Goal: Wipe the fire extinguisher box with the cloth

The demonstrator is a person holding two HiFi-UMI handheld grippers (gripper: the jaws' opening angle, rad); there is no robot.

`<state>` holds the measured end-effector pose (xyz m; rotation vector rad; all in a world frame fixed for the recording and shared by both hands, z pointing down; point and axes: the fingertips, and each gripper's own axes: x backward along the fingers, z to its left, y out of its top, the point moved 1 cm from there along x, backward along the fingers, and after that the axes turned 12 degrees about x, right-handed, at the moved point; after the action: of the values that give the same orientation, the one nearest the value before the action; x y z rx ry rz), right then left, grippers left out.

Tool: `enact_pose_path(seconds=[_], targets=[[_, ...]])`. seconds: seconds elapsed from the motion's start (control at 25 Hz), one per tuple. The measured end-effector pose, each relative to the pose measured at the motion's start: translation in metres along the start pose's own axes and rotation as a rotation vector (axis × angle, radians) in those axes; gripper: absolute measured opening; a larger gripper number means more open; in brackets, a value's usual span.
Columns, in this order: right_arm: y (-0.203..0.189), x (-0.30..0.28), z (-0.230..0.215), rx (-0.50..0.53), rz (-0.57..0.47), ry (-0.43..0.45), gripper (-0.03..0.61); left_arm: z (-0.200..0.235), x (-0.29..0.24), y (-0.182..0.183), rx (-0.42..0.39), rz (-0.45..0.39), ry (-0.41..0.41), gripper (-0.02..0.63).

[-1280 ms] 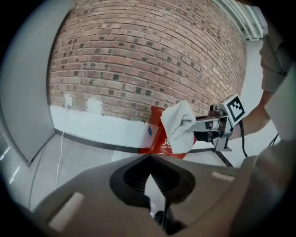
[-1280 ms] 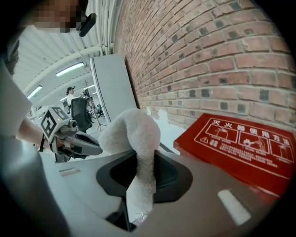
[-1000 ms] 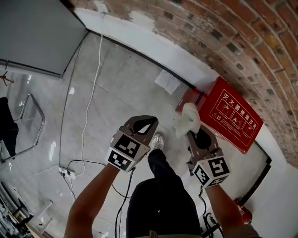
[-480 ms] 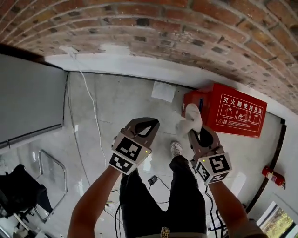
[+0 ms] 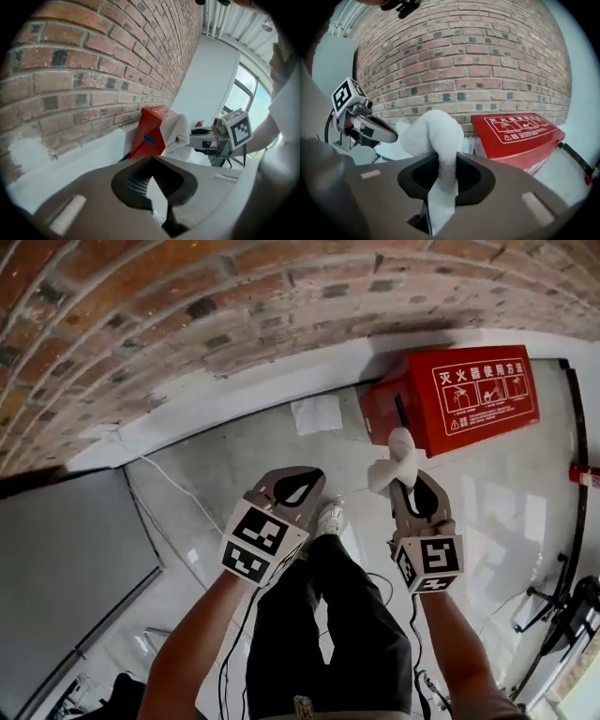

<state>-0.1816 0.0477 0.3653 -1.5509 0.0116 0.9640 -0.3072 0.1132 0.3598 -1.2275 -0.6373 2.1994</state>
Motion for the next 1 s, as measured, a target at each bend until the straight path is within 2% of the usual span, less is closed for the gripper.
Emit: enact_pose_path(seconds=[0.2,0.28,0.36,0.44,0.6,0.8,1.0], targets=[[-0.056,-0.007,-0.022,-0.049,0.026,-0.171,0.109,0.009,-0.053,0.0,-0.078,0.04,-0.054,0.0],[-0.078,-0.004,-0.034,-0.092,0.032,-0.279,0.109,0.011,-0.073,-0.002,-0.111,0.059,-0.081,0.0],[-0.094,-0.001,-0.048,-0.136,0.018,-0.386,0.11,0.01,-0.091,-0.005,-0.147,0.075,-0.116,0.0],[-0.102,-0.005,-0.054,-0.182,-0.018,-0.452,0.11,0.012,-0.105,-0.008,-0.189,0.089,-0.147,0.0],[-0.099,-0.027,-0.055,-0.279,-0.123,-0.518,0.11,0.02,-0.128,-0.005,-0.259,0.076,-0.211,0.0],[-0.084,-0.051,-0.055,-0.418,-0.243,-0.569,0.11,0.022,-0.15,0.013,-0.358,0.0,-0.317,0.0],[-0.066,-0.078,-0.059,-0.449,-0.319,-0.616,0.109,0.036,-0.16,0.022,-0.439,-0.071,-0.372,0.0]])
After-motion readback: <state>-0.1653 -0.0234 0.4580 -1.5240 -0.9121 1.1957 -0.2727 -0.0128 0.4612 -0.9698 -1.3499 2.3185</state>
